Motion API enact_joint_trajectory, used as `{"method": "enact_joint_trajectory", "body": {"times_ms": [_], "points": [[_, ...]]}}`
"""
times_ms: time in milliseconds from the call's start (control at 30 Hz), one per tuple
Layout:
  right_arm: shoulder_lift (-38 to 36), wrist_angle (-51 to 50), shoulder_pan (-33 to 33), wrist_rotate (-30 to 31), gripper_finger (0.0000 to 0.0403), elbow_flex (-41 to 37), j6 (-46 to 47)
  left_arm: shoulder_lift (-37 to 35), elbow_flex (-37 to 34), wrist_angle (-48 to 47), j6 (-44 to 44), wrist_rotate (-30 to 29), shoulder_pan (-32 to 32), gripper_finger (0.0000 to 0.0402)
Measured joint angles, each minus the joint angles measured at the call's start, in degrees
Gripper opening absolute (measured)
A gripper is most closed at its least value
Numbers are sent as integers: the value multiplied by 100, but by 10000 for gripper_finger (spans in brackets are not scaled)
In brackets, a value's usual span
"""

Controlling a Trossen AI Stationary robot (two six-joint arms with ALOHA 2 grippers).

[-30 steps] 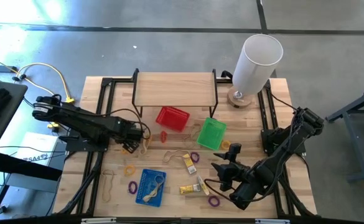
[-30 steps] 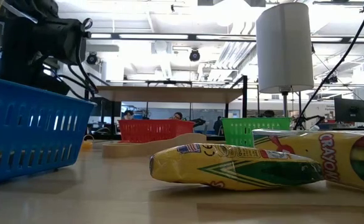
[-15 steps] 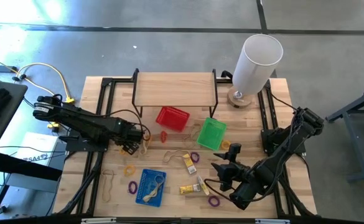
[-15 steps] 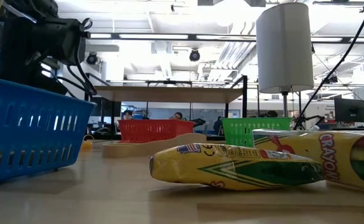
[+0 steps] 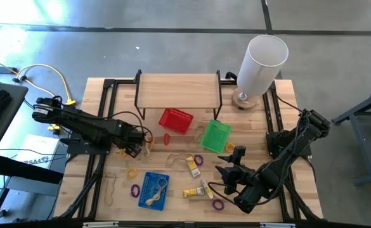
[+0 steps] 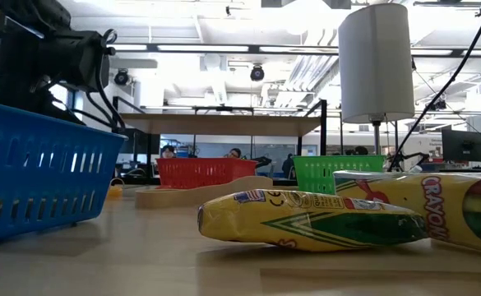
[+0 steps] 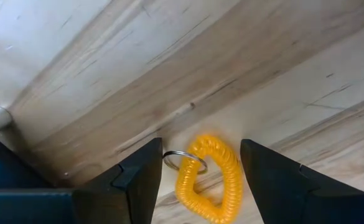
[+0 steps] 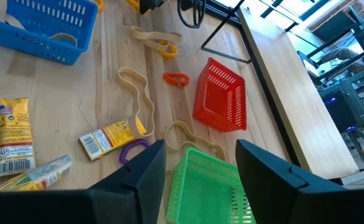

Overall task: Pick & Place Office Desk Supplies
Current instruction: Put the yellow spring keychain into the green bin

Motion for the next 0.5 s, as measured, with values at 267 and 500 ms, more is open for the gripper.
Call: {"method": "enact_joint_trajectory", "body": {"times_ms": [267,500], "points": [[0,0,0,1,183,0,-7,4,-6,85,-119,20,0,149],[0,-2,0,2,183,2,-11,7,-11,181,-91,16,-4,38]]}}
